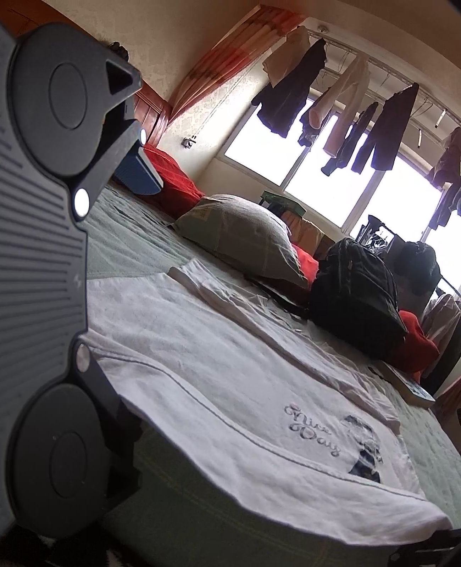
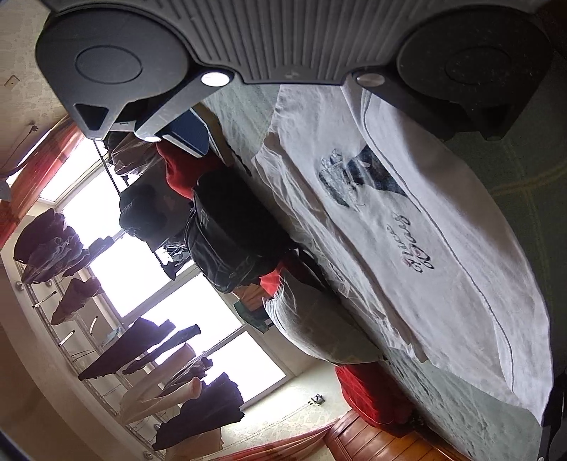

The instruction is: Fold clothes

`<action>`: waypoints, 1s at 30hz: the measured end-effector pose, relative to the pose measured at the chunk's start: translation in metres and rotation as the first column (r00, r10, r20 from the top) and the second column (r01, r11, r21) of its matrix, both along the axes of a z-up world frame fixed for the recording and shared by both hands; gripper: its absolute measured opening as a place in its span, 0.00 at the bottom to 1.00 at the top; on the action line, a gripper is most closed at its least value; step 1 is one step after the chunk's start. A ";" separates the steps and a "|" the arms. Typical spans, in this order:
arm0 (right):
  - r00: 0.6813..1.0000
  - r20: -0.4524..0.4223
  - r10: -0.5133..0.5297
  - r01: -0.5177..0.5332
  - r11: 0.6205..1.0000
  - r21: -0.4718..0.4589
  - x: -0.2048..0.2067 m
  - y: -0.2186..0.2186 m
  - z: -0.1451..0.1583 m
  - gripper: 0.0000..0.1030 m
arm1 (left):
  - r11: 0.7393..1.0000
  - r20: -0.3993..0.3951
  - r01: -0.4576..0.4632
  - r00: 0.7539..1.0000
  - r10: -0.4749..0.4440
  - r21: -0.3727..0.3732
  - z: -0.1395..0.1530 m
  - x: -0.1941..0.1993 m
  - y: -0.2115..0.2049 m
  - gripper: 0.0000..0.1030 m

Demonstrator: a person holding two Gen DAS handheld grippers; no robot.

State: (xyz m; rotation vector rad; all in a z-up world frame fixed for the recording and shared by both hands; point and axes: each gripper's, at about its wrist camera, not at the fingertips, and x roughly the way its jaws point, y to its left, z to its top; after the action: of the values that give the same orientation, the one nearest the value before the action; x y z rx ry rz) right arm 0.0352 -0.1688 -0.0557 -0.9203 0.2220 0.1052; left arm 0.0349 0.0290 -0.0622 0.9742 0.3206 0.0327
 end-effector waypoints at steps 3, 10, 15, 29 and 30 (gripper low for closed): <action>1.000 0.012 -0.010 0.010 1.000 0.006 0.007 0.000 0.004 1.00 | 1.000 0.007 -0.002 1.000 0.002 0.002 0.003 0.004 0.000 1.00; 0.999 0.037 -0.035 0.034 0.999 0.030 0.028 -0.001 0.015 1.00 | 1.000 0.018 -0.009 1.000 0.009 -0.003 0.014 0.021 0.002 1.00; 0.997 0.053 -0.054 0.051 0.997 0.056 0.053 -0.003 0.021 1.00 | 1.000 0.019 -0.016 1.000 0.016 0.003 0.021 0.043 0.001 1.00; 0.996 0.059 -0.074 0.067 0.991 0.120 0.141 -0.011 0.039 1.00 | 0.999 0.020 -0.035 0.999 0.034 0.016 0.037 0.135 0.000 1.00; 0.996 0.056 -0.075 0.068 0.990 0.123 0.147 -0.012 0.039 1.00 | 0.999 0.021 -0.033 0.999 0.033 0.018 0.038 0.141 0.000 1.00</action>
State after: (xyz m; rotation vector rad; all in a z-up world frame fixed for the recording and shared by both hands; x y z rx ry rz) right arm 0.1822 -0.1805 -0.0162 -0.7927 0.1904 0.0241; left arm 0.1759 0.0295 -0.0244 0.9867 0.3180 0.0755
